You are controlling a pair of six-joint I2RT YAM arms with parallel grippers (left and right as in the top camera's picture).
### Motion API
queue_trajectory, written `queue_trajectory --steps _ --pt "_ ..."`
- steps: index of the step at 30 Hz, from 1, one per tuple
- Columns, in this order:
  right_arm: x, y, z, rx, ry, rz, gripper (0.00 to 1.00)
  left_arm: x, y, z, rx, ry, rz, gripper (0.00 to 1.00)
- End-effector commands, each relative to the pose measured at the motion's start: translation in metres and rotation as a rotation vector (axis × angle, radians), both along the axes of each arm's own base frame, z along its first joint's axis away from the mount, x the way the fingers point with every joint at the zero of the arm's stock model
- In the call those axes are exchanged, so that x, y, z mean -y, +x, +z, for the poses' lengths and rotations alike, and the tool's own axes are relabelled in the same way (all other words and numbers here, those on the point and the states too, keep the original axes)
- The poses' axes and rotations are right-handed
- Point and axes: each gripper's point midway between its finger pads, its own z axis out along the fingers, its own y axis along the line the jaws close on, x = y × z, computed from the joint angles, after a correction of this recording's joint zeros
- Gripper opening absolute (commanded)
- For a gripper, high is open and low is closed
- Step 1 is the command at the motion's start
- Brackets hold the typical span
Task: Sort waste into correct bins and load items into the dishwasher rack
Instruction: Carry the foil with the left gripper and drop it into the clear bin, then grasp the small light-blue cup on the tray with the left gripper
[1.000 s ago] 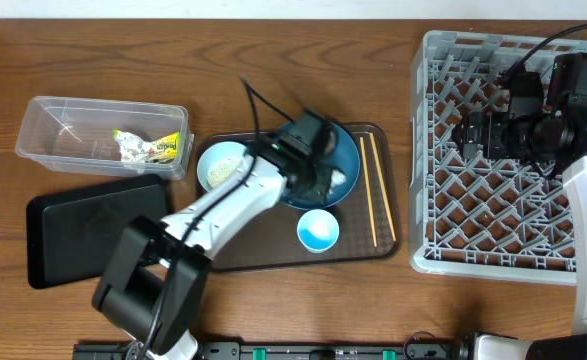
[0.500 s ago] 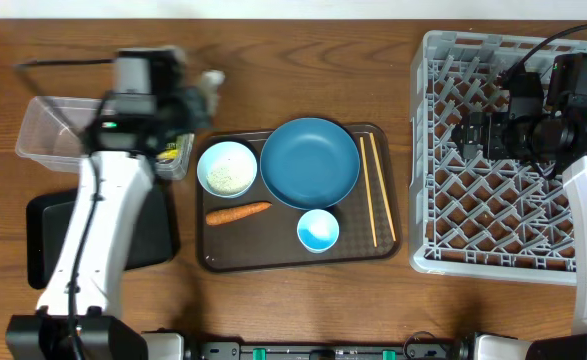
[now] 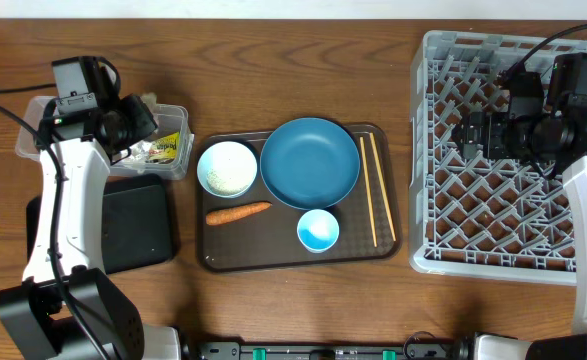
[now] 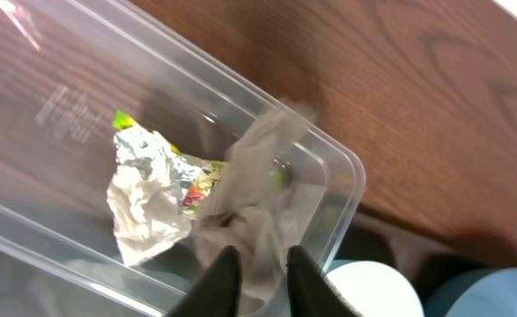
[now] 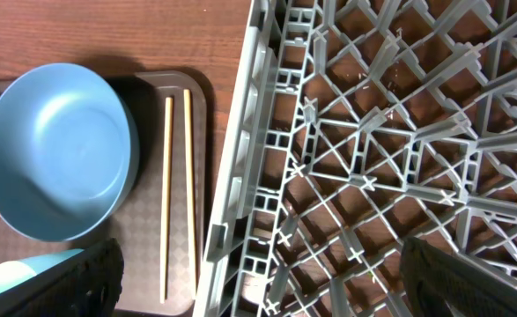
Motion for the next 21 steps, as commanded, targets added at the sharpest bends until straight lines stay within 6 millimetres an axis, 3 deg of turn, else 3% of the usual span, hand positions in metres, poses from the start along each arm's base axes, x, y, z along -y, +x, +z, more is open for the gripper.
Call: queue_trajectory --steps 1,3,5,7,11,19,21 --pt "0.0 -0.001 -0.005 -0.017 0.001 -0.004 0.99 -0.002 -0.001 0.0 -0.005 0.0 0.005 0.4" --pt "0.0 -0.001 -0.005 -0.018 0.001 -0.005 0.99 -0.001 -0.004 -0.001 -0.018 -0.003 0.004 0.53" --pt "0.0 -0.001 -0.005 -0.017 0.001 -0.005 0.99 0.002 -0.01 -0.002 -0.039 -0.015 -0.001 0.56" --pt "0.001 0.0 -0.005 -0.016 0.0 -0.004 0.99 0.018 -0.017 -0.003 -0.061 -0.067 -0.04 0.56" --pt "0.001 0.001 -0.004 -0.011 0.0 -0.005 0.99 0.072 -0.03 -0.007 -0.123 -0.168 -0.185 0.56" --pt "0.0 -0.007 -0.008 -0.045 0.005 -0.005 0.99 0.188 -0.069 -0.016 -0.236 -0.142 -0.523 0.57" --pt "0.0 -0.008 -0.009 -0.051 0.004 -0.005 0.99 0.208 -0.083 -0.019 -0.267 -0.136 -0.585 0.56"
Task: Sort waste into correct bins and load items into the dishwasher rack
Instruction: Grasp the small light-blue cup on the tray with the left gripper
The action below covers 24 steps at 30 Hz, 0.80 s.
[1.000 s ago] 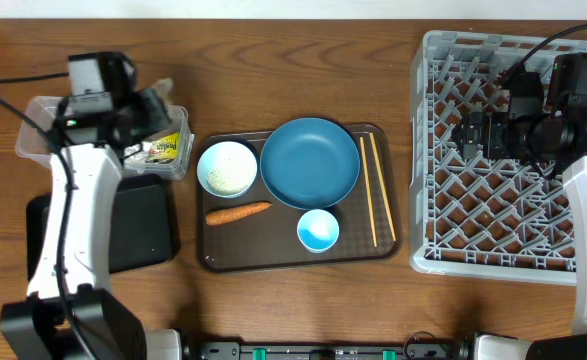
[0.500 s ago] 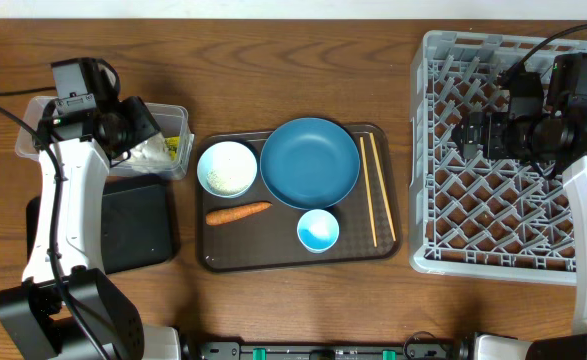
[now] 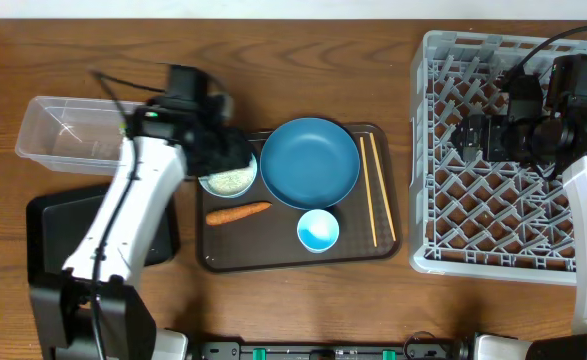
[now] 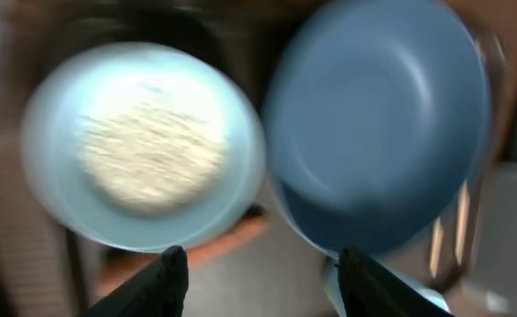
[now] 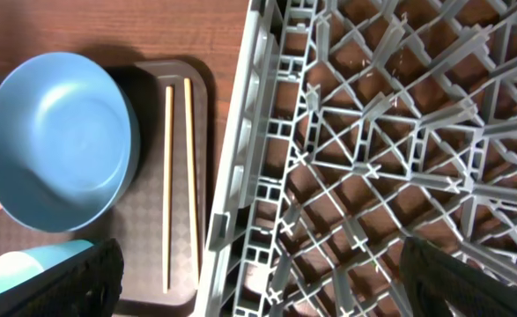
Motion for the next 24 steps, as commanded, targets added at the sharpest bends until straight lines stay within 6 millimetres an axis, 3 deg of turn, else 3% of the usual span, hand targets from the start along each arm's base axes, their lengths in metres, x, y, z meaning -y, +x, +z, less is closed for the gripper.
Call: queue_trajectory --steps 1,8,14,24 --pt "0.0 -0.002 -0.005 -0.022 0.001 -0.005 0.99 0.033 -0.023 0.0 -0.024 -0.002 -0.122 0.56" --pt "0.0 -0.005 -0.007 -0.039 0.006 -0.009 0.99 0.064 -0.081 -0.019 -0.167 0.045 -0.274 0.56" --pt "-0.001 -0.012 -0.01 -0.068 0.009 -0.008 0.99 0.076 -0.097 -0.021 -0.19 0.056 -0.321 0.56" --pt "-0.001 -0.012 -0.01 -0.071 0.01 -0.008 0.99 0.083 -0.121 -0.049 -0.24 0.076 -0.356 0.56"
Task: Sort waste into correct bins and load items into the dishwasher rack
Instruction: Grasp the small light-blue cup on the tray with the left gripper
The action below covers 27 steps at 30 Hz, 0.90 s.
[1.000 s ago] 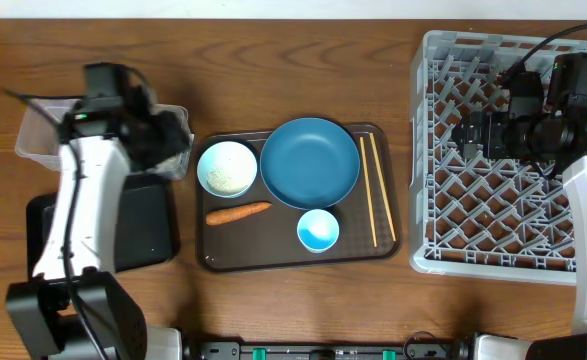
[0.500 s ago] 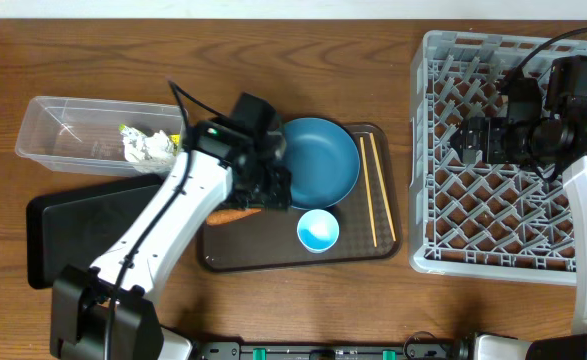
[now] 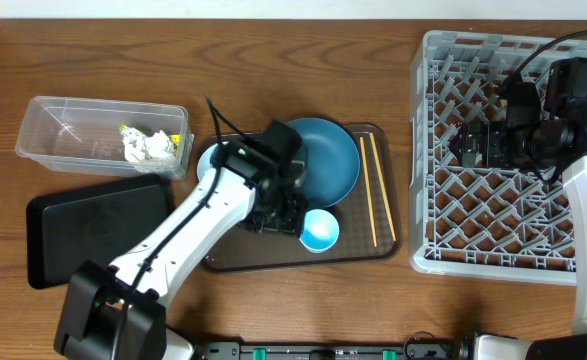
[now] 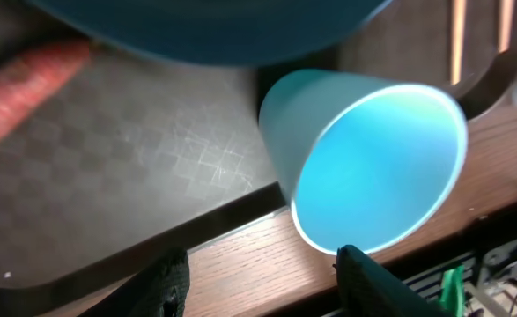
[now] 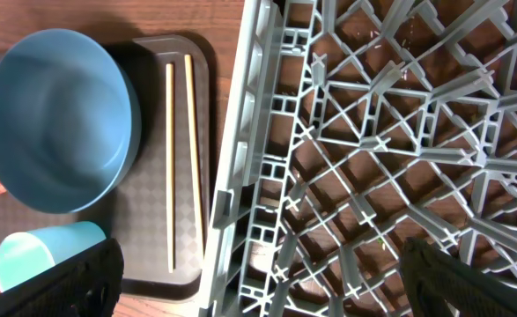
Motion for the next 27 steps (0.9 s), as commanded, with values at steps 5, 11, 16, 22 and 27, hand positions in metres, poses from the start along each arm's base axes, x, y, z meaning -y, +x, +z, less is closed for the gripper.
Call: queue_trajectory --steps 5,11,16,22,27 --pt "0.0 -0.001 -0.005 -0.018 0.002 -0.008 0.99 0.011 -0.013 -0.015 0.007 -0.013 -0.033 0.56" --pt "0.0 -0.003 -0.005 -0.026 0.003 -0.008 0.99 0.025 -0.011 -0.027 0.046 -0.045 -0.029 0.56" --pt "0.0 -0.006 -0.007 -0.041 0.005 -0.008 0.99 0.036 0.005 -0.026 0.104 -0.088 0.005 0.43" --pt "-0.001 -0.014 -0.009 -0.077 0.01 -0.008 0.99 0.035 0.002 -0.043 0.039 -0.051 0.059 0.19" --pt "-0.001 -0.02 -0.012 -0.102 0.005 -0.011 0.99 0.034 0.007 -0.035 0.051 -0.065 0.072 0.06"
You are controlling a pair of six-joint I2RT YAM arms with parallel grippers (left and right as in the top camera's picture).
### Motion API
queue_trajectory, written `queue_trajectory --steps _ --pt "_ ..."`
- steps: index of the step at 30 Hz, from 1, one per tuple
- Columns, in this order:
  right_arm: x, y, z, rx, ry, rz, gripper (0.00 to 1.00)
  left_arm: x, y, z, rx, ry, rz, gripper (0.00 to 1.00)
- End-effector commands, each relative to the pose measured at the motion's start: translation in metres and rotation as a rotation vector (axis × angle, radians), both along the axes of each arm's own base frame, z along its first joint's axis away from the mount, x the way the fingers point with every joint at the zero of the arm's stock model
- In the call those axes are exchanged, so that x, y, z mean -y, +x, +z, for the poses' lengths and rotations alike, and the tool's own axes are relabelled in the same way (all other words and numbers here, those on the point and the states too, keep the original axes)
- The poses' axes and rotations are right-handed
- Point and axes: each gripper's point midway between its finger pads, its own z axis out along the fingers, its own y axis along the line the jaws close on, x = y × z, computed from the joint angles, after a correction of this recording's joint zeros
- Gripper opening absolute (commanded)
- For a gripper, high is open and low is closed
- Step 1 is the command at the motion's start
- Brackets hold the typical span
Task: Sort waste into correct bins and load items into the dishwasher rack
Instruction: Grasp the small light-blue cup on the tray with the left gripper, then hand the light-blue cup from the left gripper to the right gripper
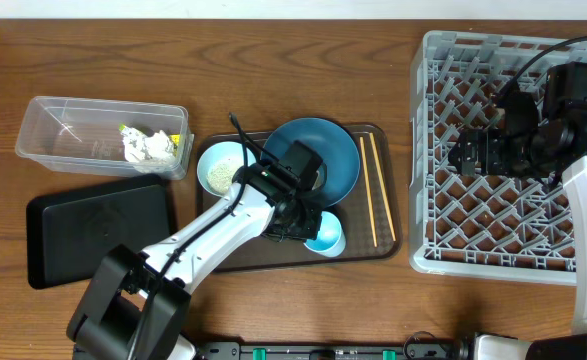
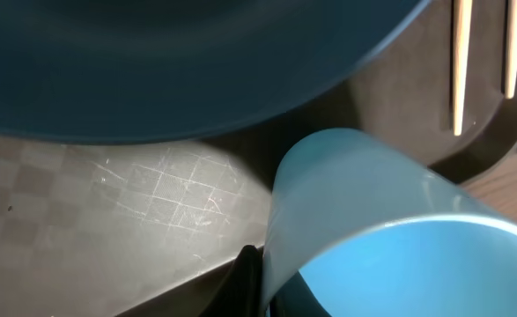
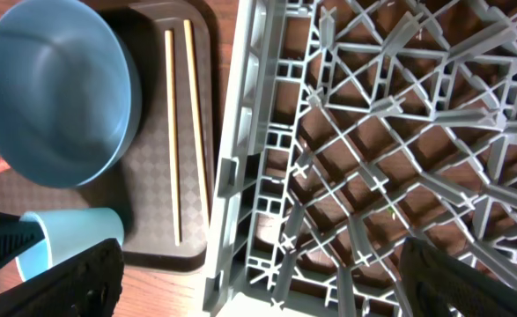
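A light blue cup [image 1: 328,238] stands at the front of the brown tray [image 1: 383,248]; it fills the left wrist view as cup [image 2: 372,220]. My left gripper [image 2: 263,280] is shut on its rim, one finger inside and one outside. On the same tray lie a big blue bowl [image 1: 318,155], a small bowl of rice [image 1: 221,165] and a pair of chopsticks [image 1: 371,190]. My left arm hides the carrot. The grey dishwasher rack [image 1: 473,255] is at the right, and above it my right gripper [image 3: 267,282] hangs open and holds nothing.
A clear bin [image 1: 73,115] with crumpled wrappers sits at the far left. A black tray [image 1: 83,230] lies in front of it. The rack's near wall [image 3: 232,176] rises just right of the chopsticks [image 3: 180,132].
My left gripper was open just above the blue cup; now it is lower and shut on the cup's rim. The right gripper has shifted slightly over the rack, still open.
My left gripper was first shut on crumpled waste over the clear bin. Then it was open above the rice bowl and the blue bowl, and the waste lay in the bin. After that it hung open over the cup, which it now grips.
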Motion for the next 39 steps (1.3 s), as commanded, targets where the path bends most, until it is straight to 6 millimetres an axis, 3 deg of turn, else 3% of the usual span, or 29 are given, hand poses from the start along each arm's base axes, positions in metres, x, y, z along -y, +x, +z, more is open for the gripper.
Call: queue_trajectory --steps 1,8,13,15,18,25,31,39 --pt "0.002 -0.002 -0.005 -0.024 -0.008 -0.01 0.99 -0.001 0.004 0.011 0.006 -0.021 0.028 0.06" --pt "-0.007 0.0 -0.002 0.002 0.028 0.039 0.99 -0.003 0.034 0.081 0.066 -0.264 0.111 0.06" --pt "-0.052 0.001 0.02 0.123 0.24 0.29 0.99 -0.009 0.069 0.148 0.149 -0.616 0.157 0.06" --pt "-0.077 -0.003 0.04 0.216 0.372 0.427 0.99 -0.01 0.08 0.178 0.148 -0.787 0.154 0.06" --pt "-0.103 -0.01 0.064 0.344 0.5 0.597 0.99 -0.01 0.088 0.207 0.115 -0.945 0.148 0.06" --pt "-0.14 -0.014 0.082 0.477 0.556 0.792 0.99 0.004 0.07 0.236 0.01 -1.086 0.056 0.06" --pt "-0.175 -0.022 0.092 0.538 0.586 0.924 0.99 0.017 0.06 0.237 -0.022 -1.091 0.018 0.06" --pt "-0.208 -0.038 0.101 0.574 0.636 1.046 0.99 0.019 0.058 0.237 -0.029 -1.091 0.015 0.06"
